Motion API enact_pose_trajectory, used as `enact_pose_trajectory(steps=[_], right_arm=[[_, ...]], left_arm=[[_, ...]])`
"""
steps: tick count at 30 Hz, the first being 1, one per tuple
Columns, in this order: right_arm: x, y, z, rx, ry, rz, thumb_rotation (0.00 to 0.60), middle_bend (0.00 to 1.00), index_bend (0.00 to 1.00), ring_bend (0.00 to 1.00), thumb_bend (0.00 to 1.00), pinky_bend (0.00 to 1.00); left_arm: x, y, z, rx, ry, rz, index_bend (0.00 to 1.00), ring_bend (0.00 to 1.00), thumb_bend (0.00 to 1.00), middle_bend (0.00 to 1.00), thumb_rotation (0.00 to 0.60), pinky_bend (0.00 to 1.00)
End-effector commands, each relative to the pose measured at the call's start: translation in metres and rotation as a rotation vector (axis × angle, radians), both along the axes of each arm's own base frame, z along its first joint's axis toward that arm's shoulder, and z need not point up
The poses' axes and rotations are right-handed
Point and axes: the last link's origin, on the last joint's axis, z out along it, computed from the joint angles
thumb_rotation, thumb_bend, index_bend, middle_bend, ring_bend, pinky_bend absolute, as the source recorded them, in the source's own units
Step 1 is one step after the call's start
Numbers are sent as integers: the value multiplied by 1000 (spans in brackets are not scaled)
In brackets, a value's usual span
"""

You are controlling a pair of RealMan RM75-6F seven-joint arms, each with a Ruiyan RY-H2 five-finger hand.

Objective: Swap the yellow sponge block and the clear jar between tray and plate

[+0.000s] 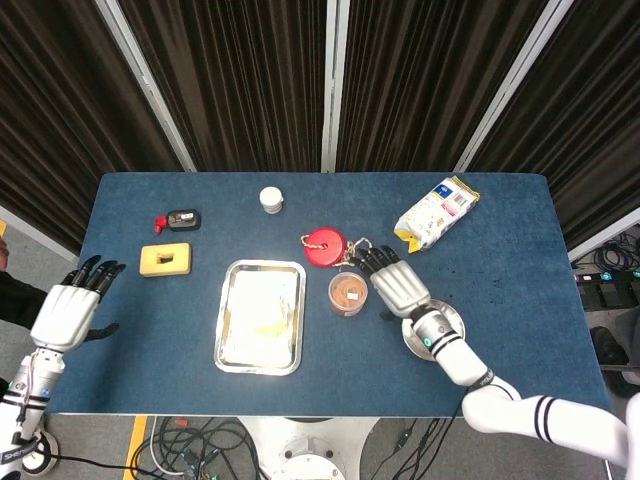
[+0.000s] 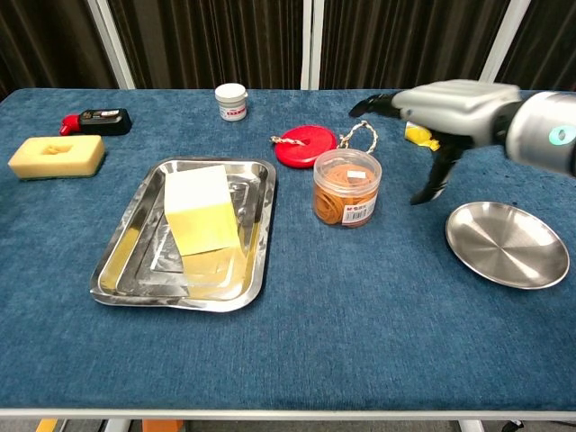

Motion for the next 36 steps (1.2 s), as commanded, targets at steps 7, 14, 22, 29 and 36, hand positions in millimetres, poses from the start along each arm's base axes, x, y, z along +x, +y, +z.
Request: enact_pose_trajectory(steps=[7,14,22,29,36], right_arm=[[18,-9,-37,47,26,5,600,73,0,0,28,0],[21,-7,-40,18,6,27,600,322,93,222,114,26],[21,0,-13,-51,-83,61,600,468,332,368,176,78],[-19,34,40,-108,-73,31,600,476,343,376,176,78],[-71,69,57,-127,-68,-73,600,493,343,376,176,78]], left_arm=[[0,-4,3,6,-10,-7,143,74,52,130,600,289],[-1,-4,1,-3,-16,-8,143,74,52,130,600,289],[-2,-4,1,-8,-21,-1,143,74,52,130,600,289],[-4,-5,-3,-15,-43,9,143,74,52,130,600,289],[-7,-9,-7,-17,-49,13,144,74,51,130,600,287]])
